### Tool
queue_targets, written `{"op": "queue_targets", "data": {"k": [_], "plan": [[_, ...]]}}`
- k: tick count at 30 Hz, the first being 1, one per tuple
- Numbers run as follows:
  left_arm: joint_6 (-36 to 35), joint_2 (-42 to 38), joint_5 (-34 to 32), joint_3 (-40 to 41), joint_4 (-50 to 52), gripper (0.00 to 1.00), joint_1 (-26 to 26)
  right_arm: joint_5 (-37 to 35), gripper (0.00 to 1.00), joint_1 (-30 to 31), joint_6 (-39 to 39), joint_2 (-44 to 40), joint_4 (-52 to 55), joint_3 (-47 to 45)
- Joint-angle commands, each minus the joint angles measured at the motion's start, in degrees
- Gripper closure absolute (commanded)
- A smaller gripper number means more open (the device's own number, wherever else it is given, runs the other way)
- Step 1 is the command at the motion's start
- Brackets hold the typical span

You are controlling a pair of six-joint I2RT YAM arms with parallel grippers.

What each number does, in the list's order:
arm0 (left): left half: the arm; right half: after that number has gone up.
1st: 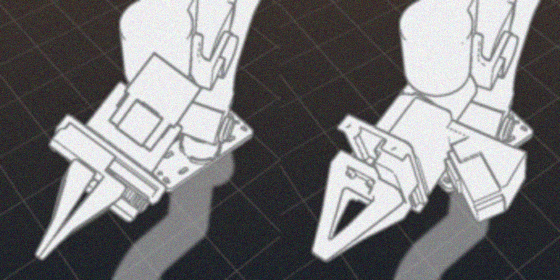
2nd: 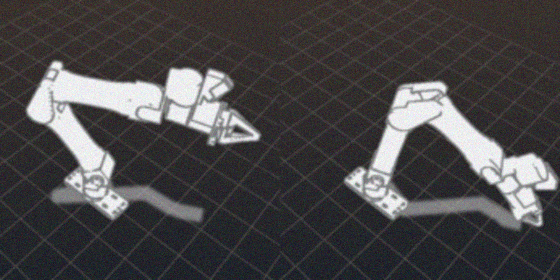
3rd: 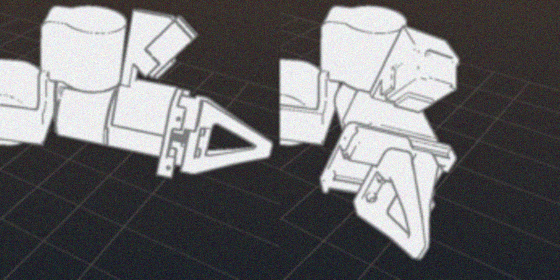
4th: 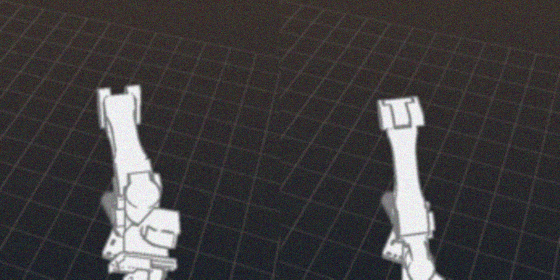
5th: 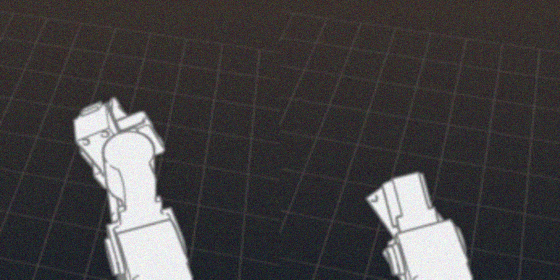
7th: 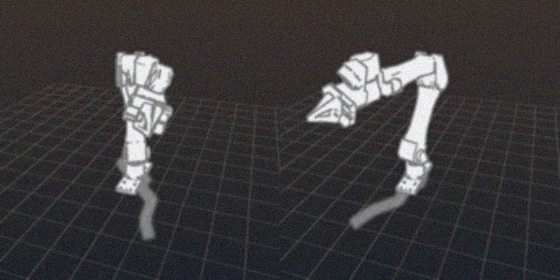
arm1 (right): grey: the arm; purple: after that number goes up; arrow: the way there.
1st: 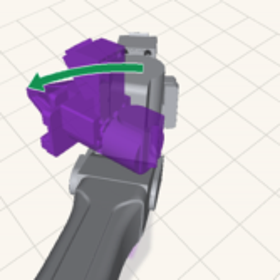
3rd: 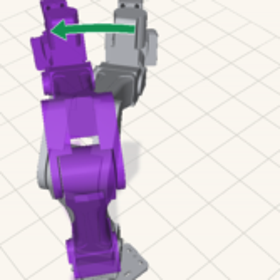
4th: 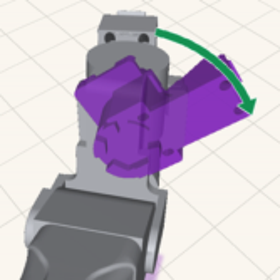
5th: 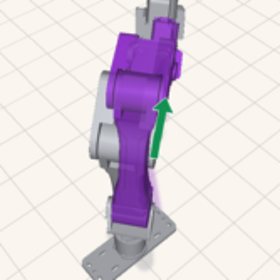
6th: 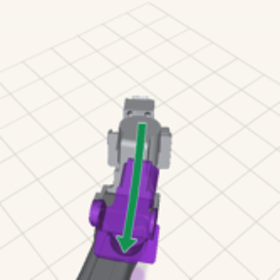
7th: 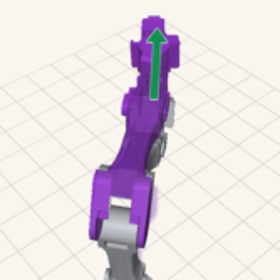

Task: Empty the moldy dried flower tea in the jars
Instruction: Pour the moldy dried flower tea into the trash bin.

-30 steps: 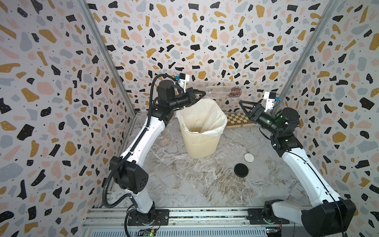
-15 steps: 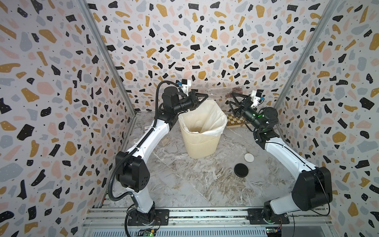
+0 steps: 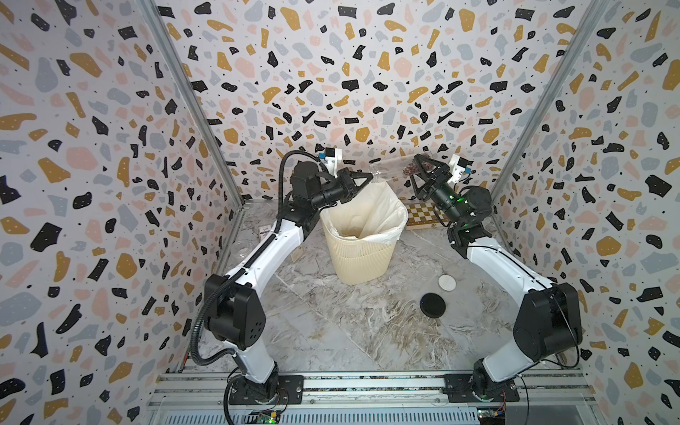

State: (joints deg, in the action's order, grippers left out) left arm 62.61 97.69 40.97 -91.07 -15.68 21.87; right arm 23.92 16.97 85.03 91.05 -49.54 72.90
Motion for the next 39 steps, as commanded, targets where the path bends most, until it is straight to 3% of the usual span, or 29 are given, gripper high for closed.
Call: {"op": "queue_targets", "data": {"k": [1, 8, 13, 18, 20, 22, 25, 28, 30, 35, 39], "plan": [[0.7, -2.3, 0.1, 0.8, -4.8, 1.00, 0.2, -1.3, 0.15, -0.4, 0.0, 0.1, -2.2, 2.8], [1.7, -2.3, 0.3, 1.7, -6.8, 1.00, 0.5, -0.8, 0.29, -0.4, 1.3, 2.0, -3.2, 4.2], [2.1, -2.1, 1.3, 2.2, -7.0, 1.00, 0.7, -0.8, 0.47, -0.4, 1.0, 2.1, -2.7, 4.1], [2.2, -2.8, 1.7, 3.2, -7.2, 0.99, 0.7, -0.6, 0.50, -0.5, -2.0, 1.7, -0.5, 5.0], [1.5, -3.1, 2.0, 2.8, -5.5, 0.87, 0.7, -0.1, 0.51, -0.6, -5.3, 1.6, 3.0, 6.4], [-0.7, -3.7, 1.4, 1.9, -1.4, 0.57, 0.8, 0.4, 0.53, -0.5, -11.1, 1.3, 8.6, 8.6], [-8.5, -5.3, -1.0, -0.5, 11.2, 0.32, 0.6, -0.5, 0.53, -0.7, -16.3, 0.6, 12.0, 8.8], [-15.9, -7.4, -4.1, -2.4, 23.2, 0.24, 0.1, -0.4, 0.54, -1.0, -21.2, 0.6, 17.3, 10.7], [-17.2, -9.3, -5.9, -1.7, 27.1, 0.22, -1.2, 0.3, 0.53, -0.8, -26.3, 1.3, 23.4, 13.9], [-16.7, -14.9, -6.8, 4.2, 27.2, 0.21, -5.3, 1.4, 0.54, 1.9, -37.2, 4.0, 35.6, 19.6], [-17.9, -18.4, -7.4, 6.1, 27.6, 0.22, -7.2, -1.5, 0.55, 5.0, -46.6, 5.9, 43.1, 22.8]]}}
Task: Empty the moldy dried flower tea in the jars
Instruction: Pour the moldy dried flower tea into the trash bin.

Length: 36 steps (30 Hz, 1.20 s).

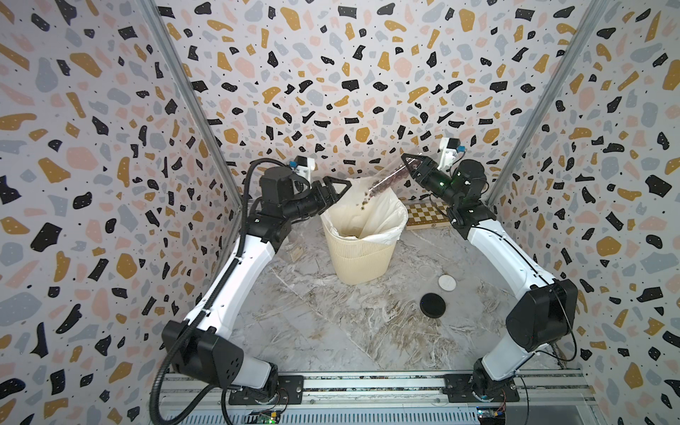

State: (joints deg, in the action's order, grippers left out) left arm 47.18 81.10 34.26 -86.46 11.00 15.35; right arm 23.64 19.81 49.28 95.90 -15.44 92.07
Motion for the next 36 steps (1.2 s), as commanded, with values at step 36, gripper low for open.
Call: {"op": "queue_targets", "data": {"k": [36], "plan": [[-3.3, -8.3, 1.9, 11.8, -2.0, 0.22, -7.7, -5.6, 0.56, 12.5, -44.7, 6.2, 28.4, 24.0]]}}
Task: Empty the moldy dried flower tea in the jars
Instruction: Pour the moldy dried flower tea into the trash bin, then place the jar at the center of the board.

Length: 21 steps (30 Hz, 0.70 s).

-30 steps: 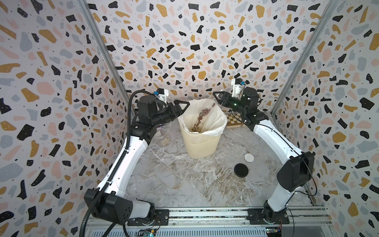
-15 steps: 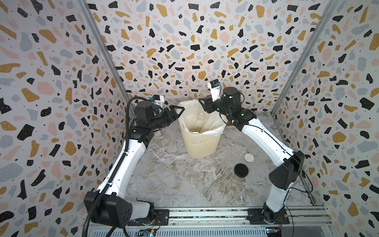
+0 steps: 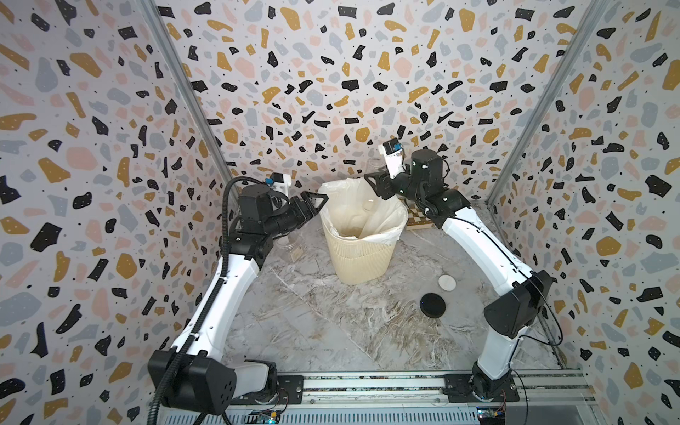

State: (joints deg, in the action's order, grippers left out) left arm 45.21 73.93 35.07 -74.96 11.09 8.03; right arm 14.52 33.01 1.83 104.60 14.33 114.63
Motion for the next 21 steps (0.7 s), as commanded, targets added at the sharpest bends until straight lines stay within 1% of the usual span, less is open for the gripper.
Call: {"op": "queue_targets", "data": {"k": [1, 2, 3, 4, 5, 6, 8, 9, 10, 11, 12, 16, 18, 19, 21], "plan": [[-1.3, -1.1, 1.2, 0.3, -2.2, 0.22, -0.4, 0.2, 0.56, -0.2, 2.0, -2.9, -1.4, 1.0], [-1.1, -1.1, 1.3, 0.3, -2.1, 0.22, -0.4, -4.4, 0.56, 1.3, -1.1, -3.0, -0.5, 1.2], [-1.3, -1.2, 1.4, 0.3, -2.1, 0.22, -0.4, -5.0, 0.54, 2.0, -3.3, -3.0, 0.1, 1.6], [-1.5, -1.3, 1.4, 0.3, -2.0, 0.23, -0.4, -1.6, 0.54, 1.3, -3.0, -3.1, 0.0, 1.5], [-1.7, -1.3, 1.4, 0.3, -1.8, 0.23, -0.4, 1.2, 0.54, 0.2, -0.5, -3.5, -1.2, 0.9], [-1.7, -1.2, 1.3, 0.3, -1.7, 0.22, -0.4, 0.0, 0.56, -0.3, 1.7, -4.0, -2.5, -0.3], [-1.3, -0.9, 1.6, 0.2, -2.0, 0.22, -0.4, -2.9, 0.54, 0.2, 1.4, -4.7, -2.9, -1.1], [-1.0, -0.8, 1.9, 0.2, -2.3, 0.23, -0.4, 0.7, 0.53, -0.9, 3.0, -4.6, -3.2, -1.1], [-1.0, -0.8, 2.2, 0.1, -2.4, 0.23, -0.4, 5.8, 0.54, -2.9, 6.8, -4.4, -4.2, -1.3], [-1.0, -0.8, 2.5, -0.1, -2.4, 0.23, -0.4, 11.2, 0.54, -5.3, 12.5, -4.4, -6.4, -2.3], [-1.0, -0.7, 2.8, -0.2, -2.4, 0.23, -0.4, 14.3, 0.55, -6.9, 17.1, -4.6, -8.8, -3.6], [0.8, -0.5, 6.3, -0.2, -5.7, 0.25, -0.4, 18.4, 0.55, -8.2, 23.8, -5.5, -13.6, -5.6], [2.6, -0.1, 8.8, -0.3, -8.3, 0.26, -0.3, 21.2, 0.55, -9.1, 29.4, -6.2, -18.3, -7.7], [3.8, 0.0, 9.9, -0.3, -10.0, 0.27, -0.2, 22.3, 0.54, -9.8, 33.4, -6.9, -22.1, -9.5], [6.4, 0.5, 11.6, -0.2, -13.6, 0.29, 0.3, 23.8, 0.54, -10.2, 38.2, -7.8, -26.7, -11.3]]}}
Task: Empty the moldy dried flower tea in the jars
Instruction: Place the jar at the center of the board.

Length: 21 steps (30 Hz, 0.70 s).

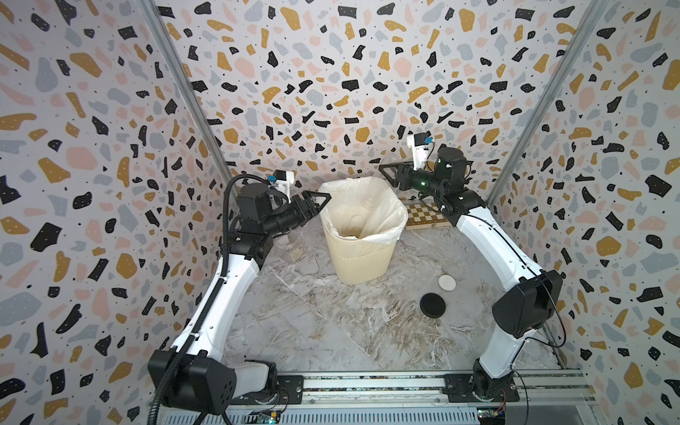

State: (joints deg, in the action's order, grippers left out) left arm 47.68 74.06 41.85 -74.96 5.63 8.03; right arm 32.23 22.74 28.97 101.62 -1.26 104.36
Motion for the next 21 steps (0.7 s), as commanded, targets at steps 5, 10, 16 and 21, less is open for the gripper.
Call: {"op": "queue_targets", "data": {"k": [5, 10, 16, 21], "plan": [[4.8, 1.9, 5.7, -2.2, -10.5, 0.29, 3.0, 8.2, 0.54, -0.8, 22.4, -6.0, -20.6, -4.2], [9.2, 2.8, 5.4, -0.6, -17.1, 0.30, 5.1, 8.0, 0.54, -1.6, 32.7, -7.1, -31.3, -9.5], [18.8, 2.8, 5.9, 3.1, -34.9, 0.34, 6.8, 10.0, 0.54, -1.6, 41.3, -5.9, -40.2, -11.0], [20.8, 2.9, 6.7, 2.9, -36.8, 0.37, 7.5, 9.8, 0.55, -1.6, 42.0, -5.9, -40.3, -11.2]]}}
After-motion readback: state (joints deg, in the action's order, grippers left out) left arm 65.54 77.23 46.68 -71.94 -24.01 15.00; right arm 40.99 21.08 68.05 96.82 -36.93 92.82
